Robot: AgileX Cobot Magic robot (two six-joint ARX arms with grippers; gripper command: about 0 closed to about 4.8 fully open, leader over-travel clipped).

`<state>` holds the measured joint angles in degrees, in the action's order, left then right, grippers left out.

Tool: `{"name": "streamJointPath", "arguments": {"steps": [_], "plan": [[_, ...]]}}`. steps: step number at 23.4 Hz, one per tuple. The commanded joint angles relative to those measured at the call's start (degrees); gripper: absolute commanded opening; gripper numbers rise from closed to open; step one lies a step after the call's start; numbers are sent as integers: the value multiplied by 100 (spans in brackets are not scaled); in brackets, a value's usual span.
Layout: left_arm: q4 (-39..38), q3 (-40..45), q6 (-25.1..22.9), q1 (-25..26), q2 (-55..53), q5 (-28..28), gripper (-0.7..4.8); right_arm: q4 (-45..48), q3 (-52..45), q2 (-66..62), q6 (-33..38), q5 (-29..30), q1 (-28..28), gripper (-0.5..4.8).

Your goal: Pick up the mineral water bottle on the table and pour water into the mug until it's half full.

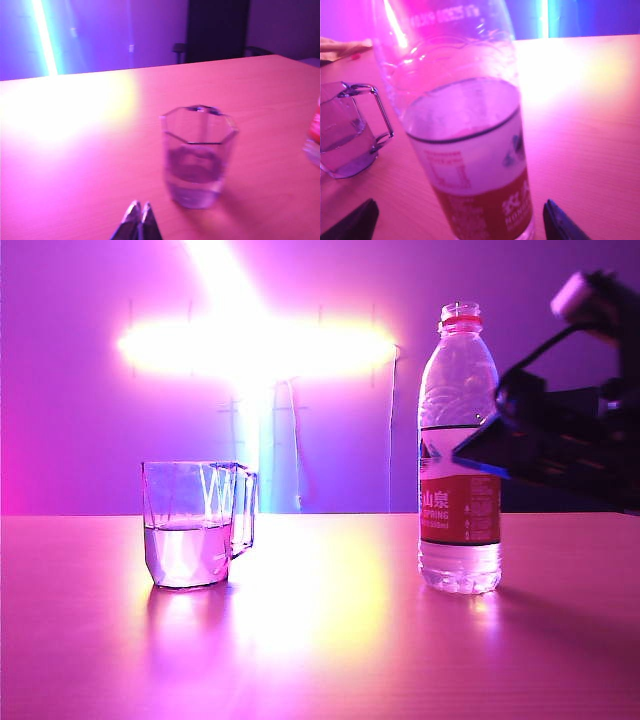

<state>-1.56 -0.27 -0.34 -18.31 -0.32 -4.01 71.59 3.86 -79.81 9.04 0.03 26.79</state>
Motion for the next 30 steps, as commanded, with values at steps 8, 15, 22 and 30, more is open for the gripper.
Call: {"name": "streamJointPath", "arguments": {"steps": [8, 15, 22, 30], "plan": [[15, -24, 15, 1908, -2, 83, -2, -7, -389, 1749, 450, 181, 315, 149], [9, -24, 15, 2011, -2, 76, -2, -570, -378, 2643, 448, 157, 748, 12], [-7, -24, 15, 2011, -2, 76, -2, -1921, -363, 3936, 446, -28, 1237, -9], [-7, -24, 15, 2011, -2, 76, -2, -1961, -365, 4046, 446, 4, 1237, -9]]}}
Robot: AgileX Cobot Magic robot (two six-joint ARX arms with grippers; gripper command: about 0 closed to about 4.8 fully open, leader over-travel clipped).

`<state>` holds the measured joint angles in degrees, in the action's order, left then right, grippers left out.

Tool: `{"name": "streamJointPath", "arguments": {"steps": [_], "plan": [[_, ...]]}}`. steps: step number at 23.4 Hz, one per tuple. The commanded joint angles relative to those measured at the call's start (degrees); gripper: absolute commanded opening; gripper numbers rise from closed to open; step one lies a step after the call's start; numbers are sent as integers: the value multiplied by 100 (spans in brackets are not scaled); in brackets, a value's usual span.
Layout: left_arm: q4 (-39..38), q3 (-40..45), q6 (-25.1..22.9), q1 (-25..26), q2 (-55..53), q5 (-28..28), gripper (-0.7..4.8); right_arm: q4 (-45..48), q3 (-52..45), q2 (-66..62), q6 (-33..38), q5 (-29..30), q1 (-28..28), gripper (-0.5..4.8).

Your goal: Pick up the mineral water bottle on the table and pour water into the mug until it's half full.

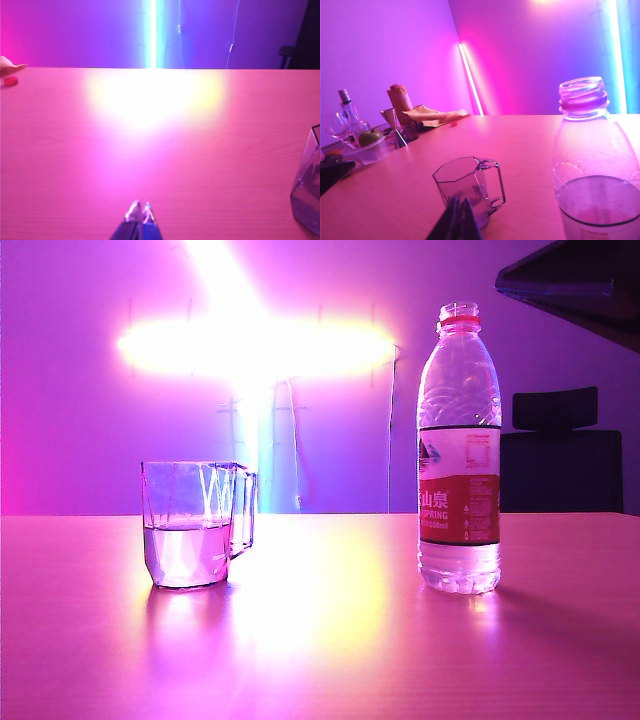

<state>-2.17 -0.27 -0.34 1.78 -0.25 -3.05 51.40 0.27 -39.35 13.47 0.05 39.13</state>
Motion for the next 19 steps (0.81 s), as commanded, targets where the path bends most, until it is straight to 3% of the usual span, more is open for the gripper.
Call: {"name": "streamJointPath", "arguments": {"steps": [1, 10, 12, 14, 17, 19], "plan": [[55, -24, 15, 2, -9, -20, -2, 59, -7, 0, 2, 2, 2, -9], [55, -24, 15, 2, -9, -20, -2, 63, -7, 0, -68, -15, -9, -9], [55, -24, 15, 2, -9, -20, -2, 15, -7, 2, -356, -72, -24, -9], [55, -24, 15, 0, -9, -20, -2, -382, -7, 179, -667, -461, -90, -9], [55, -24, 15, -2, -9, -20, -2, -2017, -7, 1657, -660, 7, -988, -9], [52, -24, 17, -4, -9, -96, -2, -2603, -7, 2347, -667, 330, -1421, -9]]}}
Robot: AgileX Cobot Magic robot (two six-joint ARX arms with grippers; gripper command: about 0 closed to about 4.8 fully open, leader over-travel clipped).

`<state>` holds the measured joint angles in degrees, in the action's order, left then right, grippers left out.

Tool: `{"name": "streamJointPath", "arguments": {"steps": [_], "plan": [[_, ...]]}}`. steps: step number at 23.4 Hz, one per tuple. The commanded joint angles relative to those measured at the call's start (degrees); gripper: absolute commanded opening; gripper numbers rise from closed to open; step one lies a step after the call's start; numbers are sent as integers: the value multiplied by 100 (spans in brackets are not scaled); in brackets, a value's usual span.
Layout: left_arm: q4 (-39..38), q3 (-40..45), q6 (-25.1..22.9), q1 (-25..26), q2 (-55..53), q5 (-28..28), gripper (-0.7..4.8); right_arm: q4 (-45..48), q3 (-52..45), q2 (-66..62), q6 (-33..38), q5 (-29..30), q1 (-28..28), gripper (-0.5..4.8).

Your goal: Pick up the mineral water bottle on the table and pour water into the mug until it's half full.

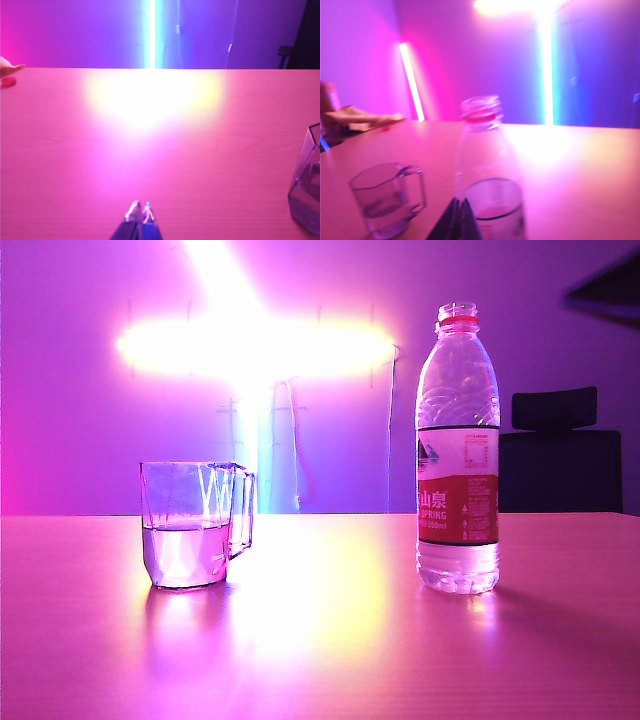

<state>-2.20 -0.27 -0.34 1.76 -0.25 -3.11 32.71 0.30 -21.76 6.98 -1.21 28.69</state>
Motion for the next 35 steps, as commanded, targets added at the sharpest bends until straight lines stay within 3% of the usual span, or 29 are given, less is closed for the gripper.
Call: {"name": "streamJointPath", "arguments": {"steps": [1, 9, 15, 19, 35], "plan": [[52, -24, 15, -2, -9, -83, -2, -962, -9, 857, -22, 498, -573, -9], [55, -24, 15, 0, -9, -76, -2, -2371, -24, 2063, -699, 654, -2382, -9], [57, -24, 15, 0, -9, -76, -2, -2516, -24, 2072, -907, 369, -3060, -9], [55, -24, 15, 0, -9, -76, -2, -2524, -24, 2155, -1172, 367, -3169, -9], [55, -24, 15, 0, -9, -76, -2, -2693, -24, 2179, -870, 262, -3167, -9]]}}
